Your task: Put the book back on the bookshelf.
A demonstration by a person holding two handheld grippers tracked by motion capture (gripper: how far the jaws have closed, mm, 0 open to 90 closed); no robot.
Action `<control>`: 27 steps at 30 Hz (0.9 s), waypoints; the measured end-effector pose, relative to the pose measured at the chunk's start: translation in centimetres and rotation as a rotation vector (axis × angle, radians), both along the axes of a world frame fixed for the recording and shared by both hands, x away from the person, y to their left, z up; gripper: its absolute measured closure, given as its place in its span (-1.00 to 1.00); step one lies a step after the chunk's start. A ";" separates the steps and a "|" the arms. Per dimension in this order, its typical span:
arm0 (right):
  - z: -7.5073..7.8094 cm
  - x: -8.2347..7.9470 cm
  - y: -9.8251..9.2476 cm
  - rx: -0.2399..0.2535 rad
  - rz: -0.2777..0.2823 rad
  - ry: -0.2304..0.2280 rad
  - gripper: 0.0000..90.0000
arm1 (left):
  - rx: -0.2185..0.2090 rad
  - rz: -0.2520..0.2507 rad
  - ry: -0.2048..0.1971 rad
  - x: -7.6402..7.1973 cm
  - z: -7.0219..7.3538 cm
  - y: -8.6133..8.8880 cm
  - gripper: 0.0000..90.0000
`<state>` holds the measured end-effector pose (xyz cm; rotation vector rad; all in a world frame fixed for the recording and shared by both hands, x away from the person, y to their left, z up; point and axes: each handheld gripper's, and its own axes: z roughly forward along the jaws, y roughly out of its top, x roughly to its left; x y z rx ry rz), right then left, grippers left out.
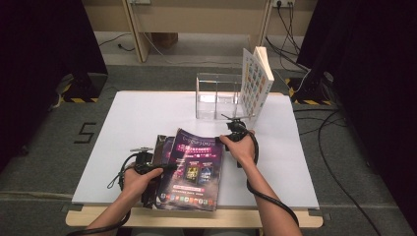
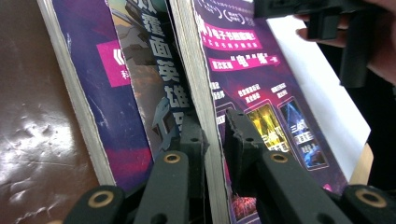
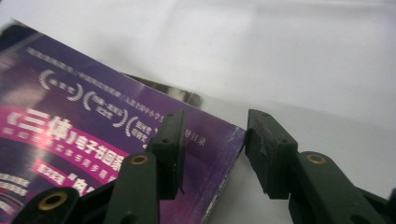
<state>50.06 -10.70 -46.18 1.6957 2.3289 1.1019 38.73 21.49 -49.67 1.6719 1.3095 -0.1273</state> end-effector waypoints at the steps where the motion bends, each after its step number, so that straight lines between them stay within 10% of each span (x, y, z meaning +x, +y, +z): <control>1: 0.2 -0.1 0.0 0.003 -0.004 0.000 0.32 | -0.001 0.007 0.005 0.0 0.0 0.0 0.73; 9: 1.0 -0.6 -0.5 0.101 -0.050 0.013 0.34 | -0.007 0.027 -0.004 -0.3 -0.2 -0.1 0.77; 15: -0.4 -0.9 -1.0 0.176 -0.022 0.147 0.33 | -0.012 0.027 -0.006 -0.3 -0.3 0.0 0.77; 27: 0.5 -0.8 -0.9 0.193 0.011 0.149 0.71 | 0.022 0.011 -0.046 0.0 0.2 0.2 0.50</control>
